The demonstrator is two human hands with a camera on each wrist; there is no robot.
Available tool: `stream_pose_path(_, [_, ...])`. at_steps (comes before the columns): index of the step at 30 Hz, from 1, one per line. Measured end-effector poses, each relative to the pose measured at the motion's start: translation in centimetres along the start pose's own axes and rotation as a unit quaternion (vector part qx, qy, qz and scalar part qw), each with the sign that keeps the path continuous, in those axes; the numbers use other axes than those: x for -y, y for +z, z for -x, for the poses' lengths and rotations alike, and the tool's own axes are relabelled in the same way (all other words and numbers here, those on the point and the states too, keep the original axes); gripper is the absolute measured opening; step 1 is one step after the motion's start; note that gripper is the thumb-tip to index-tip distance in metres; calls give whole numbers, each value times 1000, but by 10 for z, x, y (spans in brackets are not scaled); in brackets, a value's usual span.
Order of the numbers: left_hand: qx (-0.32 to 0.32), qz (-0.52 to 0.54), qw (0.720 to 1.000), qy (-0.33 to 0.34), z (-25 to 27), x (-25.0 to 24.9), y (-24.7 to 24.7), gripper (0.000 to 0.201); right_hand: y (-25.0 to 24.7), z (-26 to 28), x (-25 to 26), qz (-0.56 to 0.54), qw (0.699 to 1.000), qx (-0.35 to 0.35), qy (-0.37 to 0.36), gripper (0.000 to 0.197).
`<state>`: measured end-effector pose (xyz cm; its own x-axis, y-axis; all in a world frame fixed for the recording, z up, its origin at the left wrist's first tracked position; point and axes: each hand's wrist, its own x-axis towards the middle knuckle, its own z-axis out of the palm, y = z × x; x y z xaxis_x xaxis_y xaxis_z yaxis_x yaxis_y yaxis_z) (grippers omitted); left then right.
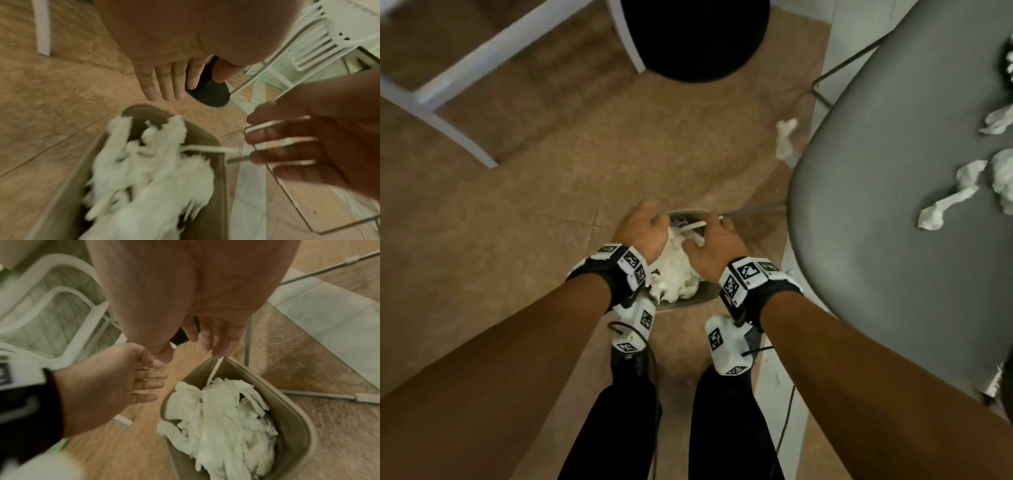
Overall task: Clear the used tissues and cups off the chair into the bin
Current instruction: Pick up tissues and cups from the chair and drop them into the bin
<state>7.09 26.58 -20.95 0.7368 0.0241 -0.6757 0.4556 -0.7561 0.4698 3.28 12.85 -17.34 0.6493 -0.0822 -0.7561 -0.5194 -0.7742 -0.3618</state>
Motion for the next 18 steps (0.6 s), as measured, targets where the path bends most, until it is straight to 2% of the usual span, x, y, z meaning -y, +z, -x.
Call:
stream_pose_path(3, [-26, 5, 999, 27, -17, -36, -15, 37, -16, 3, -4, -35, 998, -31, -33, 54])
stream_pose_path(7, [-29, -37, 995, 86, -29, -77, -13, 26, -37, -2, -19, -87, 996, -36, -4, 40])
stream_pose_path(9, [-26, -64, 992, 103, -32, -79, -7, 22, -35, -5, -27, -104, 994, -26, 4, 31])
stream_pose_path(11, [-26, -88, 990, 108, -38, -71, 0, 26, -30, -12, -33, -87, 996, -27, 5, 26])
stream_pose_path(14, [-43, -151, 983, 91, -48, -40, 10, 37, -11, -26, -43, -43, 998, -34, -8, 36])
stream_pose_path(18, [-12, -249, 967, 48, -59, 15, 15, 51, 14, -43, -48, -14, 1000, -19, -11, 20])
